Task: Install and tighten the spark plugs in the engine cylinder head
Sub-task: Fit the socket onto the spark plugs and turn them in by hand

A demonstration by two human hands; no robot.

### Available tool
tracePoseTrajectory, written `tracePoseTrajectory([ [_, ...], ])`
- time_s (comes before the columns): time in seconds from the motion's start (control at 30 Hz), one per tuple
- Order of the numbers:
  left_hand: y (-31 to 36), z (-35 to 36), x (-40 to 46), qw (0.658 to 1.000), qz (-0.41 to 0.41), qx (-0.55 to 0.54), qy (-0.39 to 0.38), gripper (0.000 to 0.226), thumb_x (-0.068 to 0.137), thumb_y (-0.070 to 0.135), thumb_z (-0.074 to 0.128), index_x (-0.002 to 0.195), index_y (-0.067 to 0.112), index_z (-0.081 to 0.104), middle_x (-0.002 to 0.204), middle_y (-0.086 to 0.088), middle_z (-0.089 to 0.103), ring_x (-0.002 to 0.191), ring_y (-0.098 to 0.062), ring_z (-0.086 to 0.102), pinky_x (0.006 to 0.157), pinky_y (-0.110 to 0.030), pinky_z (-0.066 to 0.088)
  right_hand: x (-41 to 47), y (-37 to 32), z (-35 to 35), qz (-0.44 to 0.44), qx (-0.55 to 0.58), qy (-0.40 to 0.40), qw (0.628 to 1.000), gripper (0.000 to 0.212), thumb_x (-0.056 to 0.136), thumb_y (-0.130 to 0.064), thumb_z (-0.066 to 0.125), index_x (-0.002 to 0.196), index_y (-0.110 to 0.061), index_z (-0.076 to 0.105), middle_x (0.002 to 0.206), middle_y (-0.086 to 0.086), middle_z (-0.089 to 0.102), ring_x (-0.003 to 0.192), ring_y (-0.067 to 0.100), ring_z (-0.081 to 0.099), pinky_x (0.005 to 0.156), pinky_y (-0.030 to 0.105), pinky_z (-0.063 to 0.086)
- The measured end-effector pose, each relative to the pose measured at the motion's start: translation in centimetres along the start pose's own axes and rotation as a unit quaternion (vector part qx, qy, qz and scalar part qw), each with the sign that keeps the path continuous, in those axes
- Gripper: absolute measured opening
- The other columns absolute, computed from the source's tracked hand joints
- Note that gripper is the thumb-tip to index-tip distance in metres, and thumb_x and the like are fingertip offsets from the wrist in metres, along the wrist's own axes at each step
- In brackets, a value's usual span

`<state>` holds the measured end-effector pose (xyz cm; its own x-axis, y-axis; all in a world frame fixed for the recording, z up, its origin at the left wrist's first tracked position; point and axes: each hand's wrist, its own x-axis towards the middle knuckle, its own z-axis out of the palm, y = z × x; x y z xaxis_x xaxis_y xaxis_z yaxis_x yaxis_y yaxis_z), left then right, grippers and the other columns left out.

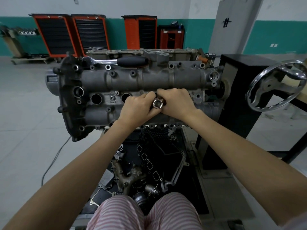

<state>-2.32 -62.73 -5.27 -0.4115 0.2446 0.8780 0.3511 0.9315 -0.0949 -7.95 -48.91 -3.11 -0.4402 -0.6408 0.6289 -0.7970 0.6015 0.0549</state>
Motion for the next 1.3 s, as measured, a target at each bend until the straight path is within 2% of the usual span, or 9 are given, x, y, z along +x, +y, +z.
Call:
tracePoseTrajectory([
  [0.17, 0.49, -0.47, 0.2, 1.0, -0.017, -0.002, -0.016, 0.026, 0.079, 0.027, 0.047, 0.068, 0.003, 0.047, 0.058, -0.006, 0.052, 0.037, -0.028, 0.046, 0.041, -0.02, 0.023, 0.14, 0.34, 0.26, -0.011, -0.023, -0.003, 1.0, 0.018, 0.08, -0.027, 0.053, 0.088, -0.01, 0.053, 0.081, 0.01, 0.067, 0.079, 0.036, 0.061, 0.055, 0.033, 0.029],
  [0.3, 0.55, -0.47, 0.26, 0.999, -0.031, -0.01, -0.012, 0.029, 0.079, 0.03, 0.052, 0.064, 0.006, 0.047, 0.052, -0.003, 0.05, 0.039, -0.024, 0.046, 0.042, -0.021, 0.024, -0.18, 0.07, -0.06, -0.021, 0.007, 0.045, 0.999, 0.013, 0.07, -0.012, 0.068, 0.065, -0.006, 0.058, 0.058, 0.013, 0.063, 0.052, 0.036, 0.059, 0.048, 0.027, 0.028],
  [0.4, 0.28, -0.35, 0.3, 1.0, -0.023, -0.001, -0.007, 0.035, 0.082, 0.033, 0.054, 0.059, 0.007, 0.049, 0.049, -0.003, 0.053, 0.039, -0.023, 0.05, 0.04, -0.022, 0.026, -0.31, -0.03, -0.23, -0.021, 0.027, 0.066, 0.997, 0.018, 0.063, -0.007, 0.072, 0.056, -0.006, 0.056, 0.051, 0.012, 0.06, 0.044, 0.033, 0.057, 0.046, 0.025, 0.029],
  [0.53, 0.2, -0.26, 0.13, 1.0, 0.011, 0.002, -0.004, 0.032, 0.084, 0.027, 0.05, 0.061, 0.005, 0.049, 0.05, -0.006, 0.052, 0.036, -0.026, 0.048, 0.041, -0.019, 0.022, -0.13, 0.03, -0.1, -0.012, 0.011, 0.027, 1.0, 0.011, 0.076, -0.016, 0.061, 0.074, -0.006, 0.06, 0.067, 0.014, 0.066, 0.062, 0.038, 0.061, 0.051, 0.032, 0.03],
  [0.63, 0.37, -0.41, 0.24, 1.0, 0.008, 0.003, 0.0, 0.029, 0.08, 0.027, 0.049, 0.064, 0.003, 0.047, 0.054, -0.006, 0.051, 0.036, -0.026, 0.046, 0.042, -0.018, 0.019, 0.03, 0.23, 0.19, -0.008, -0.02, -0.001, 1.0, 0.018, 0.081, -0.026, 0.054, 0.089, -0.01, 0.054, 0.081, 0.01, 0.067, 0.077, 0.036, 0.061, 0.055, 0.033, 0.028],
  [0.83, 0.37, -0.29, 0.23, 1.0, 0.002, 0.008, 0.006, 0.029, 0.081, 0.028, 0.05, 0.065, 0.004, 0.046, 0.054, -0.004, 0.049, 0.037, -0.024, 0.045, 0.043, -0.018, 0.018, -0.01, 0.24, 0.14, -0.025, -0.038, -0.008, 0.999, 0.018, 0.084, -0.025, 0.051, 0.091, -0.009, 0.058, 0.083, 0.011, 0.067, 0.079, 0.037, 0.061, 0.055, 0.033, 0.028],
  [1.03, -0.03, -0.12, 0.06, 1.0, -0.006, 0.019, 0.004, 0.034, 0.082, 0.032, 0.057, 0.06, 0.007, 0.05, 0.049, -0.004, 0.054, 0.037, -0.025, 0.051, 0.038, -0.021, 0.028, -0.48, -0.37, -0.56, -0.021, 0.04, 0.051, 0.998, 0.013, 0.069, -0.005, 0.067, 0.06, -0.002, 0.058, 0.055, 0.017, 0.061, 0.048, 0.036, 0.057, 0.044, 0.033, 0.037],
  [1.13, -0.01, -0.05, 0.01, 1.0, 0.0, 0.02, 0.009, 0.034, 0.083, 0.028, 0.054, 0.059, 0.005, 0.051, 0.048, -0.007, 0.054, 0.036, -0.027, 0.051, 0.035, -0.023, 0.031, -0.34, -0.37, -0.53, -0.012, 0.037, 0.033, 0.999, 0.012, 0.076, -0.012, 0.063, 0.069, -0.003, 0.06, 0.065, 0.017, 0.065, 0.059, 0.038, 0.06, 0.05, 0.034, 0.034],
  [1.3, 0.32, -0.3, 0.19, 1.0, 0.003, 0.02, 0.017, 0.03, 0.078, 0.028, 0.049, 0.062, 0.003, 0.048, 0.051, -0.005, 0.049, 0.035, -0.025, 0.045, 0.042, -0.017, 0.02, 0.06, 0.12, 0.27, -0.005, -0.022, 0.001, 1.0, 0.021, 0.082, -0.029, 0.053, 0.092, -0.011, 0.053, 0.083, 0.008, 0.067, 0.08, 0.035, 0.061, 0.056, 0.033, 0.028],
])
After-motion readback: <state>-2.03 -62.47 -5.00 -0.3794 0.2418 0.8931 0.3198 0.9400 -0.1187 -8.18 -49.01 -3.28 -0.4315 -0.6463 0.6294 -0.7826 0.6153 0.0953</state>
